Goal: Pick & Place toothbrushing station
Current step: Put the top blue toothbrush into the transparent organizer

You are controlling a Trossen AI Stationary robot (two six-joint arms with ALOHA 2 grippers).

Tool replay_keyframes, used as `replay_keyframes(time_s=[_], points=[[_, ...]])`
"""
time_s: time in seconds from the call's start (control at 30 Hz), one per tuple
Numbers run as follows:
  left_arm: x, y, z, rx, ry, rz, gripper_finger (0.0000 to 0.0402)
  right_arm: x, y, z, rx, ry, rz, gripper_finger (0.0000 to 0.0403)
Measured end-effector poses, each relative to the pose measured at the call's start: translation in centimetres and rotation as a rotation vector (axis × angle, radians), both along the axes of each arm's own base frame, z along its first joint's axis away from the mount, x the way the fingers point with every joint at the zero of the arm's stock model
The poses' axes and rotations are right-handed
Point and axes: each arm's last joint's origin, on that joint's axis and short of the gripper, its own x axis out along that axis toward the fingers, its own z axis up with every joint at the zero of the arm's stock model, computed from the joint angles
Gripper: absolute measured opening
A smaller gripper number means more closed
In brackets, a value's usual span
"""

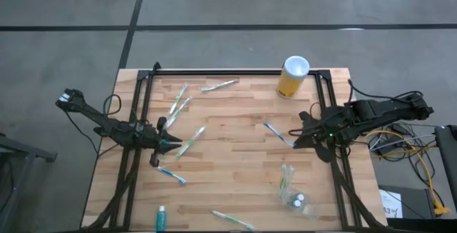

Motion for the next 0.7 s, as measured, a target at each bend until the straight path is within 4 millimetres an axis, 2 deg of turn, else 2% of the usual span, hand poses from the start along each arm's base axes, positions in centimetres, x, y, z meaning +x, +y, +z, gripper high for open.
replay_keyframes(time_s=[0.23,0.4,0.5,0.6,0.7], points=[[0.0,0.0,0.0,0.006,-0.001,0.000,0.0083,1.5,0.3,-1.1,-0.021,0.079,0.003,0.0028],[0.0,0.1,0.0,0.178,-0.009,0.014,0.0083,2.6,0.6,-1.9,-0.010,0.144,-0.018,0.0028],[0.0,0.1,0.0,0.208,-0.010,0.012,0.0083,3.0,0.7,-2.3,-0.011,0.171,-0.022,0.0028],[0.0,0.1,0.1,0.171,-0.019,0.037,0.0083,3.4,0.7,-2.5,-0.012,0.172,-0.021,0.0028],[0.0,0.2,0.5,0.036,-0.044,0.061,0.0083,3.6,0.8,-2.3,-0.007,0.148,-0.021,0.0028]])
